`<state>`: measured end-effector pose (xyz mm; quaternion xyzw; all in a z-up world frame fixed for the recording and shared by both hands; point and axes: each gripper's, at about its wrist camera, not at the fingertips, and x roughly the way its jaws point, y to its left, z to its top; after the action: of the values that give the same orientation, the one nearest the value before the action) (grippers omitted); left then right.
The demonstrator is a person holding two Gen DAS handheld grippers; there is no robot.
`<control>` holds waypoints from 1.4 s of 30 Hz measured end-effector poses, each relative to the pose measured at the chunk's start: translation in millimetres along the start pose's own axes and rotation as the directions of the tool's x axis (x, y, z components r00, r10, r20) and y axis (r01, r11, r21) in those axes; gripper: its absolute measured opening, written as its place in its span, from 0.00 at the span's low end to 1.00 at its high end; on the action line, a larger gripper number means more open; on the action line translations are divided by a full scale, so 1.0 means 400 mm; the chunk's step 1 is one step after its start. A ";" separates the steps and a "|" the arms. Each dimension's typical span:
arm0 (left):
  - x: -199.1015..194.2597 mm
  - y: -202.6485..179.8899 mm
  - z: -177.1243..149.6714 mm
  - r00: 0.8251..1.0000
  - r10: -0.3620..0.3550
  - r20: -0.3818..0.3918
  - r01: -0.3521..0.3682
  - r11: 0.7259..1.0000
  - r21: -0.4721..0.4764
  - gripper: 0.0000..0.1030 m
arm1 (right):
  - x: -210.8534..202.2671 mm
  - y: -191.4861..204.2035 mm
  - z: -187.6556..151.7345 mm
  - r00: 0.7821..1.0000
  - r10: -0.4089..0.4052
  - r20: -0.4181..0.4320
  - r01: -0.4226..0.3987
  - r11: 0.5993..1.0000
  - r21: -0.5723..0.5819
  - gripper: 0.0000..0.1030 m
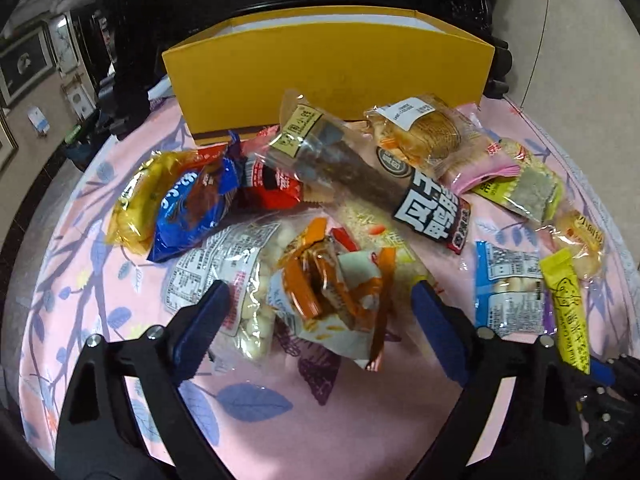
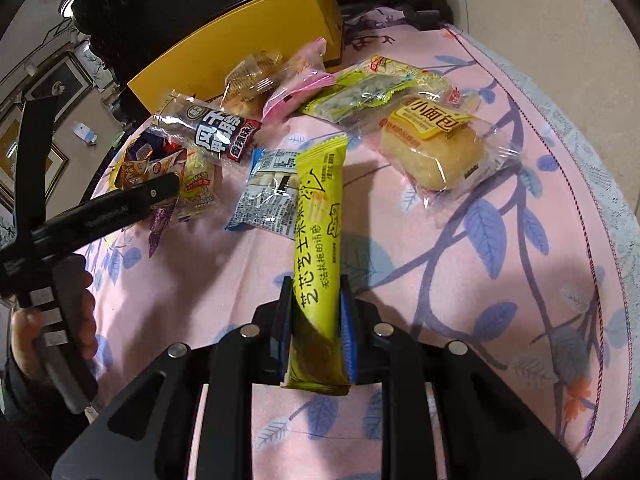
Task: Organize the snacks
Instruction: 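Grasp the yellow stick bread with right tool while left tool grasps orange snack bag, then drop both held snacks into the yellow box, opening both tools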
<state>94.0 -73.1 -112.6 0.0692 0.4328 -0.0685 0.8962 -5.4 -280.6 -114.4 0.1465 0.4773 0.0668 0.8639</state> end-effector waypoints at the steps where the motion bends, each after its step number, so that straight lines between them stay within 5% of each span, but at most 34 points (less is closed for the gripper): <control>1: 0.001 -0.001 0.000 1.000 0.005 0.004 -0.005 1.000 0.002 0.83 | 0.001 0.000 0.000 1.000 -0.001 0.001 0.001 1.000 -0.003 0.21; 4: -0.001 0.006 0.002 0.999 0.022 0.027 -0.022 1.000 0.001 0.54 | 0.002 0.005 0.001 1.000 -0.012 0.004 0.012 1.000 -0.015 0.21; 9: -0.013 0.027 -0.005 0.999 -0.017 0.046 0.018 1.000 -0.023 0.44 | 0.003 0.019 -0.003 0.999 -0.045 0.016 0.045 0.998 -0.038 0.21; 17: -0.098 0.098 -0.060 0.990 -0.127 0.063 0.135 0.982 -0.133 0.42 | -0.061 0.031 0.011 0.994 -0.069 0.085 0.071 0.997 -0.015 0.21; 23: -0.200 0.113 -0.088 0.974 -0.188 0.123 0.203 0.971 -0.123 0.42 | -0.107 0.093 0.026 0.990 -0.054 0.129 0.060 0.997 -0.038 0.21; 42: -0.242 0.166 0.009 0.970 -0.203 0.133 0.219 0.969 -0.119 0.43 | -0.086 0.215 0.144 0.989 0.020 0.144 -0.001 0.992 -0.130 0.21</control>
<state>49.3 -2.6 -29.8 -0.0412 0.3868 -0.1385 0.9108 26.8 -218.6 -30.4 0.0972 0.4071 0.0913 0.9036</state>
